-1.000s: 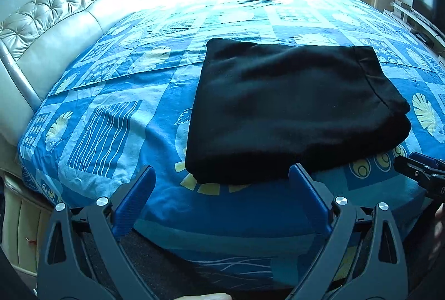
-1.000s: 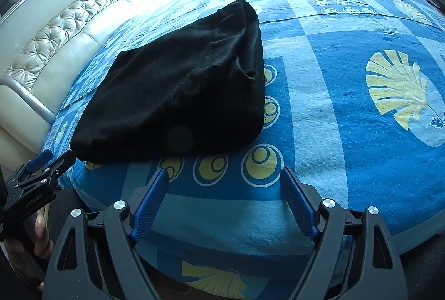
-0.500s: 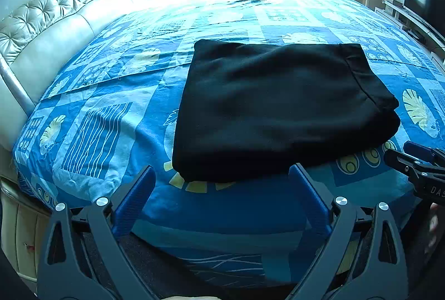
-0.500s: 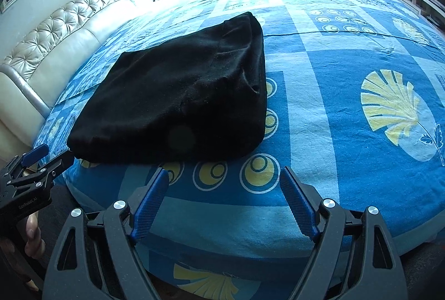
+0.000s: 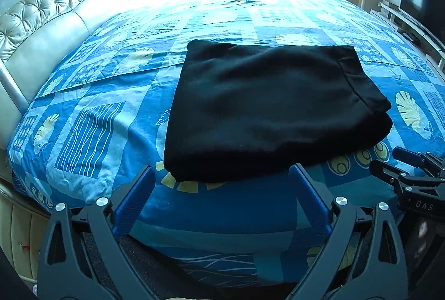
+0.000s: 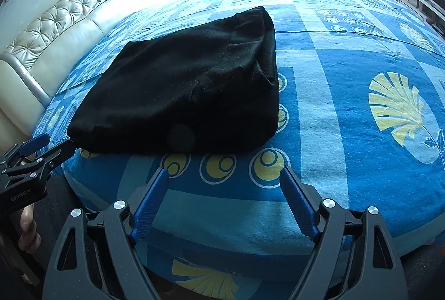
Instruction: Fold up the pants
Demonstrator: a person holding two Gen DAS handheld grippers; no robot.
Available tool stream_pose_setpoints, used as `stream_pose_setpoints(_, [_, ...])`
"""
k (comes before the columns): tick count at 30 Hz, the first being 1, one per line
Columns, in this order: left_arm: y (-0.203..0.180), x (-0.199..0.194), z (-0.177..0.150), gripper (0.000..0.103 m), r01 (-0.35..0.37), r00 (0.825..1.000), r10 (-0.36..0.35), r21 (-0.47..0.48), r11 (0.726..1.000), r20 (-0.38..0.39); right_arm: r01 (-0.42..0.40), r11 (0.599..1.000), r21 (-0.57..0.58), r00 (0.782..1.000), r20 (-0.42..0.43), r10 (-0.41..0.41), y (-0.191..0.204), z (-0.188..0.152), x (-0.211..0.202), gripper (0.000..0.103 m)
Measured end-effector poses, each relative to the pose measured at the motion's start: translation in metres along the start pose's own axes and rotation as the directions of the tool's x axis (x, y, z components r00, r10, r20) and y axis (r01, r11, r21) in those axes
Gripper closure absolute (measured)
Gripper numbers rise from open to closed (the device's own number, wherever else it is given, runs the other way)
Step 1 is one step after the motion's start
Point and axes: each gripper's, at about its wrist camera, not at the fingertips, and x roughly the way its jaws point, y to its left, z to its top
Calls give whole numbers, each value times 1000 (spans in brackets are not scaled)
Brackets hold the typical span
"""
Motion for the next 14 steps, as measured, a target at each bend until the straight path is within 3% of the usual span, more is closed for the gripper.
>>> stream_pose_setpoints(5, [2, -14, 9, 2, 23, 996, -20, -26, 999, 91, -2, 1000, -7, 1000, -4, 2, 1, -2, 2, 22])
stream_pose_setpoints(9, [14, -17, 20, 2, 14, 996, -10, -39, 999, 90, 3, 1000, -25, 1000, 9, -3, 6, 0, -2, 22])
stream_pose_setpoints(14, [58, -4, 44, 2, -18, 993, 31, -114, 993, 110, 9, 999, -50, 999, 44, -7, 10, 6, -14, 22])
